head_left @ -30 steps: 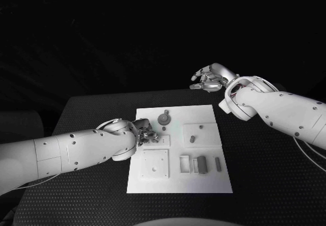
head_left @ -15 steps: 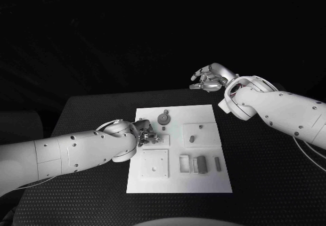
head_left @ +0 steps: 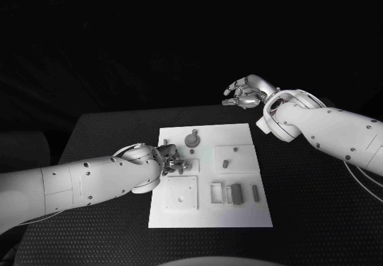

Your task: Assemble the parts on the task board

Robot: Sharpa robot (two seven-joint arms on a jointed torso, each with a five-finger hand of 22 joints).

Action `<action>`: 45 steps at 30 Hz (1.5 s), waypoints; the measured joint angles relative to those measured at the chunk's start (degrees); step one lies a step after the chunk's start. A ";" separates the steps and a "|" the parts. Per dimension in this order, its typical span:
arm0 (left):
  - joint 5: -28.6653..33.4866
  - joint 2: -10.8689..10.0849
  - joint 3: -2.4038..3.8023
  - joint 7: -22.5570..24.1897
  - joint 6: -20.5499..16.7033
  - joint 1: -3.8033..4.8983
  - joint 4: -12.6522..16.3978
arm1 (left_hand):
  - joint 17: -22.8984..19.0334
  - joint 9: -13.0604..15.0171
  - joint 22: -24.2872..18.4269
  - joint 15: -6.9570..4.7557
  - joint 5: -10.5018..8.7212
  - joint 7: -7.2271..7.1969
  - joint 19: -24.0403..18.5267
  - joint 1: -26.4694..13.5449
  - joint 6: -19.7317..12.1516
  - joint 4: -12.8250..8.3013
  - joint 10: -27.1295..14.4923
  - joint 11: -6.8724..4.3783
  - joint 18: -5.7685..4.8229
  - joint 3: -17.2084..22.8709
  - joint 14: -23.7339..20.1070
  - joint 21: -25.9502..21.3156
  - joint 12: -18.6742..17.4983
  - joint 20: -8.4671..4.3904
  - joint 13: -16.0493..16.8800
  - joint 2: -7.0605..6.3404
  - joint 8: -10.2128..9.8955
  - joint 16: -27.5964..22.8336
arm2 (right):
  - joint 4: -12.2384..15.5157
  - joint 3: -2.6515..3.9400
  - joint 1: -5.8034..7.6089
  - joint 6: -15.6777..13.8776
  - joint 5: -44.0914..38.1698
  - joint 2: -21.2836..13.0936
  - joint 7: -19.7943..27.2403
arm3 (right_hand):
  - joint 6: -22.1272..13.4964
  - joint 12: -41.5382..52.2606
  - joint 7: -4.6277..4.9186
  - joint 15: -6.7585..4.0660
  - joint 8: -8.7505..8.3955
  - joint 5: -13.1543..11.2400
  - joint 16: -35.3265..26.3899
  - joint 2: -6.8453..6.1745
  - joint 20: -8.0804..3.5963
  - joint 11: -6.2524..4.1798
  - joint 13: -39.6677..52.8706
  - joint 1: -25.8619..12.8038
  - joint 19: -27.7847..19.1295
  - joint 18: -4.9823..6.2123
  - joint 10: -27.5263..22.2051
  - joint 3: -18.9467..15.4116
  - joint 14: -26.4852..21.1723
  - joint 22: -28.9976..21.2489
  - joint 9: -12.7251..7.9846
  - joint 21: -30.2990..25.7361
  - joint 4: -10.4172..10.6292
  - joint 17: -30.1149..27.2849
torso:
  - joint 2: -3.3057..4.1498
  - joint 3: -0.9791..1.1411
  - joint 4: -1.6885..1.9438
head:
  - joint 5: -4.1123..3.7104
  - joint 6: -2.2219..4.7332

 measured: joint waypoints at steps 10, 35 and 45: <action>0.04 -0.09 0.06 0.00 0.46 0.03 -0.18 | -0.27 0.19 -0.01 -0.03 0.00 0.00 -0.01 -0.24 0.00 0.93 -0.03 -0.03 0.09 -0.18 -0.02 0.00 0.02 0.00 -0.07 -0.24 0.00 0.44 | -0.07 0.00 0.00 0.07 0.09 -0.03 0.02 | -0.02 0.00 0.00 0.00 0.00 0.00 0.00 0.00 0.00 0.00 -0.05 0.00 0.00 0.00 0.00 0.00 0.00 0.00 -0.05 0.00 0.00 0.00 | 0.01 0.00 0.00 | -0.03 -0.03; 0.72 -0.51 0.12 0.18 -0.06 0.03 -0.75 | -1.47 0.75 0.04 -0.49 0.00 -0.14 -0.46 -2.17 -0.37 -1.39 -0.05 -0.05 0.10 -6.60 -0.49 0.00 0.62 -0.41 -0.34 1.91 0.54 1.55 | -0.27 0.00 0.00 0.21 0.29 0.03 0.08 | -0.22 0.00 0.14 0.00 0.00 0.00 0.00 0.00 0.09 0.00 -0.04 0.01 -0.09 0.00 0.00 0.00 0.00 0.00 -0.04 0.00 0.00 0.01 | 0.02 0.00 0.00 | -0.13 0.07; 1.22 -0.79 0.19 0.24 -0.71 0.03 -0.75 | -1.70 0.73 0.03 -0.49 0.00 -0.02 -0.46 -2.17 -0.64 -1.39 -0.21 -0.21 0.10 -6.60 -0.50 0.00 0.62 -0.40 -0.35 1.91 0.54 1.55 | -0.51 0.00 0.00 0.35 0.32 0.07 0.09 | -0.16 0.00 0.19 0.00 0.00 0.00 0.00 -0.01 0.10 0.00 -0.05 0.01 -0.10 0.00 0.00 -0.15 0.00 0.00 -0.09 0.00 0.16 0.01 | 0.01 0.04 -0.01 | -0.19 -0.01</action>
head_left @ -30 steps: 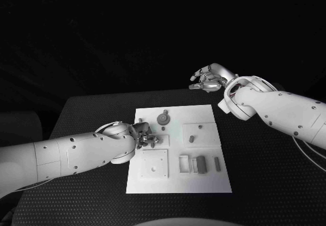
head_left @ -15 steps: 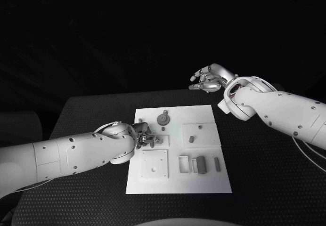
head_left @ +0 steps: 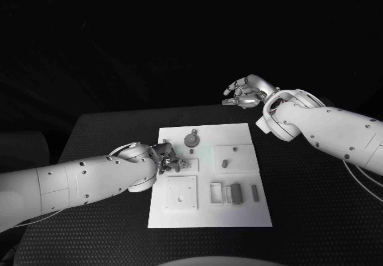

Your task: Assemble the parts on the task board

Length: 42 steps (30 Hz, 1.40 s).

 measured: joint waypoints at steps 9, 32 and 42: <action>0.55 0.04 0.17 0.25 -0.35 -0.01 -0.08 | -0.10 -0.01 -0.01 0.19 0.00 -0.02 -0.09 0.00 -0.03 -0.16 0.00 0.00 0.00 -0.16 -0.20 0.00 0.00 0.10 -0.06 0.00 0.00 0.00 | -0.07 0.00 -0.01 0.11 0.01 0.08 0.01 | 0.00 0.00 -0.01 0.00 0.00 0.00 0.00 0.00 0.00 0.00 -0.04 0.00 0.00 0.00 0.00 0.00 0.00 0.00 0.00 0.00 0.00 0.00 | 0.00 -0.02 0.00 | -0.01 -0.03; 3.82 0.06 0.29 1.47 -1.29 0.01 -0.71 | -1.11 -0.68 -0.02 0.18 0.00 0.91 -0.52 4.46 -2.21 -4.37 -0.84 0.82 -0.01 -0.05 -0.83 -0.23 0.22 0.09 -0.45 2.01 -1.44 0.72 | -0.15 0.00 -0.01 0.45 0.03 0.18 0.02 | -0.03 0.00 0.00 0.00 0.00 0.00 0.00 0.22 0.01 0.00 -0.04 -0.22 -0.01 0.00 0.00 0.00 0.00 0.00 0.01 0.00 0.00 0.00 | -0.01 0.00 0.01 | 0.04 -0.10; 5.59 -0.08 0.29 2.01 -1.53 0.04 -0.66 | -1.64 -0.79 -0.03 0.38 -0.22 1.39 -0.62 9.67 -2.81 -4.99 -0.84 0.82 -0.56 0.55 -1.23 -0.23 0.46 0.20 -0.78 2.63 -1.87 1.30 | -0.28 0.00 -0.03 0.55 0.04 0.19 0.01 | -0.12 0.00 -0.10 0.00 0.00 0.00 0.00 0.22 0.01 0.00 -0.04 -0.22 -0.01 0.00 0.00 0.00 0.00 0.00 -0.05 0.00 0.00 0.00 | -0.02 -0.01 0.01 | -0.03 -0.15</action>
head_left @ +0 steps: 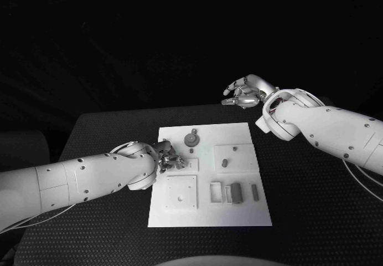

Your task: Assemble the parts on the task board

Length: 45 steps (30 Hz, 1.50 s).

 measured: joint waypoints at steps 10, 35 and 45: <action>0.68 -0.09 0.05 0.05 -0.62 -0.04 0.18 | -0.40 1.30 0.00 0.04 -0.13 -0.59 -0.10 0.67 0.53 0.09 0.00 0.00 -0.02 -0.40 -0.22 0.00 0.21 0.11 -0.25 0.47 0.77 0.37 | -0.02 0.00 -0.02 0.06 0.01 -0.03 0.00 | 0.01 0.00 -0.02 0.00 0.00 0.00 0.00 0.00 0.00 0.00 0.00 0.00 0.00 0.00 0.00 0.00 0.00 0.00 0.00 0.00 0.00 0.00 | 0.02 0.00 0.03 | -0.05 -0.02; 0.74 0.45 1.35 -0.10 -0.58 -0.04 -0.88 | -0.94 2.69 -0.01 0.24 -0.35 -0.69 -0.20 1.50 0.42 0.02 -0.01 0.01 -0.02 -2.07 -0.40 0.00 0.21 0.23 -0.55 0.85 1.33 0.66 | -0.03 0.00 -0.03 0.28 0.05 -0.09 -0.01 | -0.13 0.00 -0.09 0.00 0.00 0.00 0.00 0.00 0.09 0.00 -0.07 0.00 -0.09 0.01 0.00 -0.16 0.00 0.00 0.01 0.00 0.16 0.00 | -0.01 0.01 0.02 | -0.17 -0.29; 0.58 0.34 1.45 -0.36 -0.41 -0.03 -1.40 | -1.08 3.11 0.03 0.34 -0.45 -0.70 -0.29 1.97 0.41 0.01 -0.01 0.01 -0.02 -2.36 -0.49 0.00 0.43 0.32 -0.63 0.85 1.55 0.84 | -0.07 0.00 -0.03 0.41 0.10 -0.05 -0.01 | 0.01 0.24 0.05 0.00 0.00 0.00 0.00 0.00 0.09 0.00 -0.07 0.00 -0.09 0.01 0.00 -0.16 0.00 0.00 -0.04 0.00 0.16 0.00 | -0.01 0.01 0.01 | -0.05 -0.26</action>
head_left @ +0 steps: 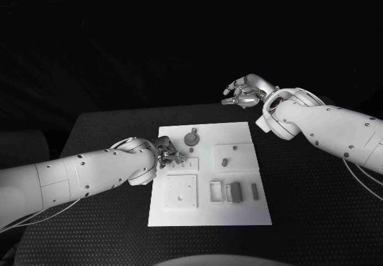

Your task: Assemble the parts on the task board

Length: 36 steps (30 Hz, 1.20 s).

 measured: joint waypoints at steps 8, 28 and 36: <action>0.38 -0.56 0.93 0.04 1.17 -0.01 0.34 | -0.28 0.03 0.00 -0.14 0.12 0.34 -0.28 0.50 -0.74 0.11 -0.24 0.24 -0.01 -0.12 -0.23 0.00 0.00 -0.15 -0.16 -0.09 -0.01 0.03 | -0.05 0.00 0.00 0.04 0.03 -0.06 0.00 | -0.01 0.00 0.00 0.00 0.00 0.00 0.00 0.00 0.00 0.00 0.00 0.00 0.00 0.00 0.00 0.00 0.00 0.00 0.00 0.00 0.00 0.00 | 0.00 -0.01 0.00 | -0.05 0.01; 2.96 2.81 3.60 -0.72 19.71 4.06 -5.65 | -1.28 1.72 -0.02 0.18 0.10 0.73 -1.16 1.25 -3.01 0.02 -1.68 0.80 -0.05 -1.77 -1.66 -0.29 0.23 -0.11 -0.61 1.24 0.83 0.66 | -0.47 0.00 0.00 0.40 0.07 0.44 -0.03 | -0.04 0.00 -0.02 0.15 0.00 0.00 0.00 0.23 0.01 0.00 0.01 -0.22 -0.01 0.01 0.00 0.00 -0.15 0.00 0.01 0.00 0.00 -0.05 | 0.02 0.03 -0.10 | 0.11 0.12; 3.02 4.82 3.57 -2.18 25.29 4.28 -8.00 | -1.49 6.25 -0.02 0.19 0.10 1.07 -1.66 0.47 -4.05 0.08 -2.54 0.92 -0.09 -2.62 -2.30 -0.40 0.50 -0.02 -0.60 2.06 1.12 0.92 | -0.62 0.00 0.00 0.53 0.09 0.46 -0.04 | -0.07 -0.01 0.00 0.15 0.00 0.00 0.00 0.23 0.01 0.00 0.01 -0.22 -0.01 0.00 0.00 0.00 -0.15 0.00 -0.04 0.00 0.00 -0.05 | 0.06 0.05 -0.10 | -0.03 -0.21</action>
